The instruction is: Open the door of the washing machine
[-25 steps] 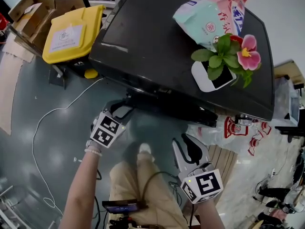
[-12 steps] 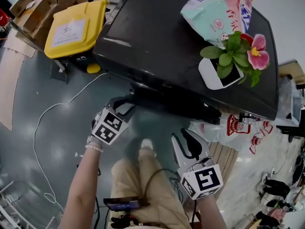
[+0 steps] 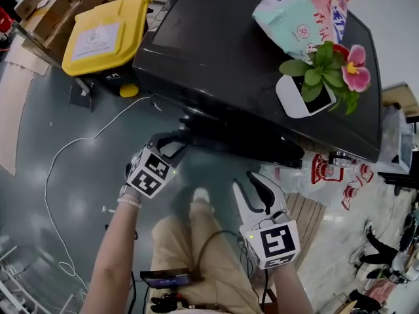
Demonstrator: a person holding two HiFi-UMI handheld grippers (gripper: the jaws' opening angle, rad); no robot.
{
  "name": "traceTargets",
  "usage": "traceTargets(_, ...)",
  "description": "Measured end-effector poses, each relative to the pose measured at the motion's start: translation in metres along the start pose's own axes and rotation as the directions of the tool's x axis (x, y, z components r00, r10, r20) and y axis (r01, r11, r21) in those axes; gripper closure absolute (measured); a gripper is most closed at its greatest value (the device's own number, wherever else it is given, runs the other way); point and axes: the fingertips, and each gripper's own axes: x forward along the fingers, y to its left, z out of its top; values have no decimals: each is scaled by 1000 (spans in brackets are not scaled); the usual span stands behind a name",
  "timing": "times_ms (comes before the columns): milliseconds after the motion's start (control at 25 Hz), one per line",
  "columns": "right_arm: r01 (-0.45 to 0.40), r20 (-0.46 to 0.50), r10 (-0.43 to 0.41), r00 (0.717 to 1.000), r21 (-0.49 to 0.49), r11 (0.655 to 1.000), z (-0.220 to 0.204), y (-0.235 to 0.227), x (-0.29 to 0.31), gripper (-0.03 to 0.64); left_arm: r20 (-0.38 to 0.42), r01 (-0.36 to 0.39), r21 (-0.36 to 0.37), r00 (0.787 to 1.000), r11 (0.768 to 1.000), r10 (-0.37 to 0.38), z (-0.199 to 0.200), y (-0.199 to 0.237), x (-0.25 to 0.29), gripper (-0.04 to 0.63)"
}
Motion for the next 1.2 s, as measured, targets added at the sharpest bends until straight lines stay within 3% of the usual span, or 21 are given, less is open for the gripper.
traceTargets(240, 2, -73, -7, 997, -62, 998, -4, 11, 5, 512, -14, 5, -4, 1000, 1000, -5, -13, -14, -6, 472)
traceTargets(640, -89, -125, 65, 990, -196, 977, 0, 36, 21, 512, -60, 57, -46, 996, 997, -59, -41, -55, -30, 489)
traceTargets(760, -151, -170, 103, 980, -301, 942, -5, 47, 24, 512, -64, 65, -32, 996, 997, -67, -42, -71, -44, 515)
traceTargets(880, -212, -238, 127, 963, -377, 902, -16, 60, 26, 512, -12, 43, -58, 999, 997, -44, -32, -79, -66, 561)
traceTargets(1200, -329, -410, 114, 905, -503, 800, -45, 81, 32, 511, 134, -113, -190, 981, 975, 140, 10, -53, -162, 601)
